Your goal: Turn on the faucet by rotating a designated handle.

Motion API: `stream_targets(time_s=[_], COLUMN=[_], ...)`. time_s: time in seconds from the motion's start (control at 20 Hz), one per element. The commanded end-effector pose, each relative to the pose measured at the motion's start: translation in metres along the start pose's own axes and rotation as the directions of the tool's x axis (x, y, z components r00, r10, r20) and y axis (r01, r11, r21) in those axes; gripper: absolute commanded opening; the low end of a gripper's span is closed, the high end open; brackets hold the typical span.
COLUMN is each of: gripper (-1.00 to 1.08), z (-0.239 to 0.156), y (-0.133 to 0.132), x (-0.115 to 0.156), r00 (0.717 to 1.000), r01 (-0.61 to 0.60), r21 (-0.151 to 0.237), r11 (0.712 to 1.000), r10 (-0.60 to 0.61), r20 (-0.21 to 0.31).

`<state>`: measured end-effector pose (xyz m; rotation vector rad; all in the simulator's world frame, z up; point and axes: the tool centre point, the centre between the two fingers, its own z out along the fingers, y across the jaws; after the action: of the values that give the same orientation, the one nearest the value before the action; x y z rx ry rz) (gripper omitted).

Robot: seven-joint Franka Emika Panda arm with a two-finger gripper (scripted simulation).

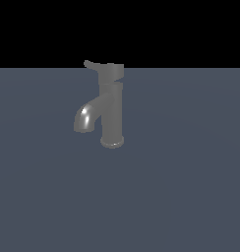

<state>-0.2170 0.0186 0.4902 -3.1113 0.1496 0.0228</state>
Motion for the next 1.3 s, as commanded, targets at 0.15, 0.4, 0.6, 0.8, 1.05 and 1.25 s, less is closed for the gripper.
stream_targets(time_s=[0.15, 0.4, 0.6, 0.8, 1.05, 1.25], gripper=[-1.0, -1.0, -1.0, -1.0, -1.0, -1.0], z=[0.003, 0.009, 0.015, 0.022, 0.034, 0.044], y=[-0.006, -0.012, -0.017, -0.022, -0.028, -0.033], x=[0.026, 0.052, 0.073, 0.095, 0.121, 0.142], r00=[0.992, 0.968, 0.937, 0.895, 0.827, 0.762], r01=[-0.123, -0.248, -0.348, -0.445, -0.561, -0.647], r21=[0.029, 0.05, 0.06, 0.064, 0.062, 0.055], r11=[0.992, 0.967, 0.936, 0.893, 0.826, 0.76], r10=[0.123, 0.247, 0.346, 0.442, 0.556, 0.641], r20=[0.012, 0.03, 0.046, 0.063, 0.081, 0.093])
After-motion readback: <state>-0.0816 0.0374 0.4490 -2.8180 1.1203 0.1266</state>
